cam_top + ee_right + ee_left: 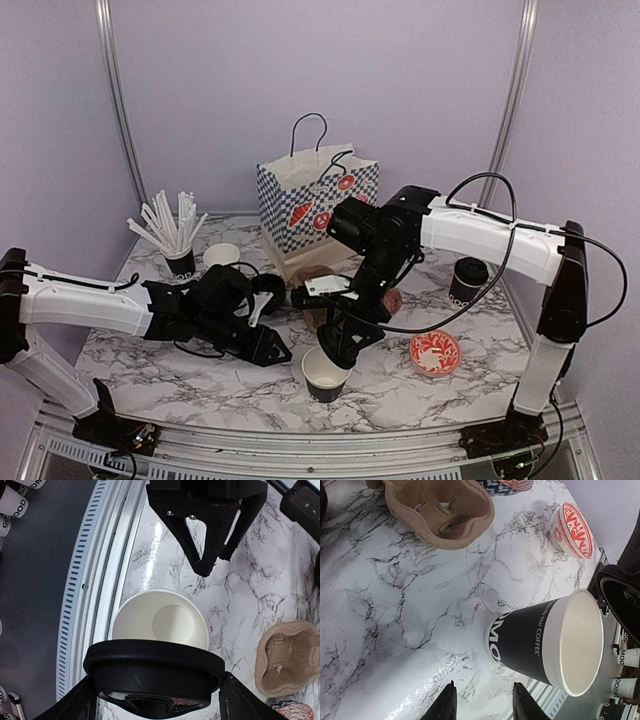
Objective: Pack the takeout coffee
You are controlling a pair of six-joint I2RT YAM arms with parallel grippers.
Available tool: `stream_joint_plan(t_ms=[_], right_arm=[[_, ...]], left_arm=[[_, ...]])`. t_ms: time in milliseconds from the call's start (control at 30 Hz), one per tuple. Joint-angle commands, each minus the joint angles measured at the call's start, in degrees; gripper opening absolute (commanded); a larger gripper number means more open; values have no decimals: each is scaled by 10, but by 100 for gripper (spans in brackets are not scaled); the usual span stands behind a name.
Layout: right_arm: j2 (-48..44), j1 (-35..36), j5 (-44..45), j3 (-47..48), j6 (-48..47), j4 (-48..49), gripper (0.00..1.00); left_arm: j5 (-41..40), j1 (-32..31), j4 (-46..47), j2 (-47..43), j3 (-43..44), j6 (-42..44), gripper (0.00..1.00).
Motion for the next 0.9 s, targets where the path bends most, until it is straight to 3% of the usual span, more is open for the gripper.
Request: stream_joint_plan(t_ms=[0,867], right_arm=[[6,11,1,24,2,-12,67],[34,33,11,37,11,-15,67]], left_arm=[[22,-3,61,17,-12,-19,39],[44,-9,135,78,-34,-42,39]])
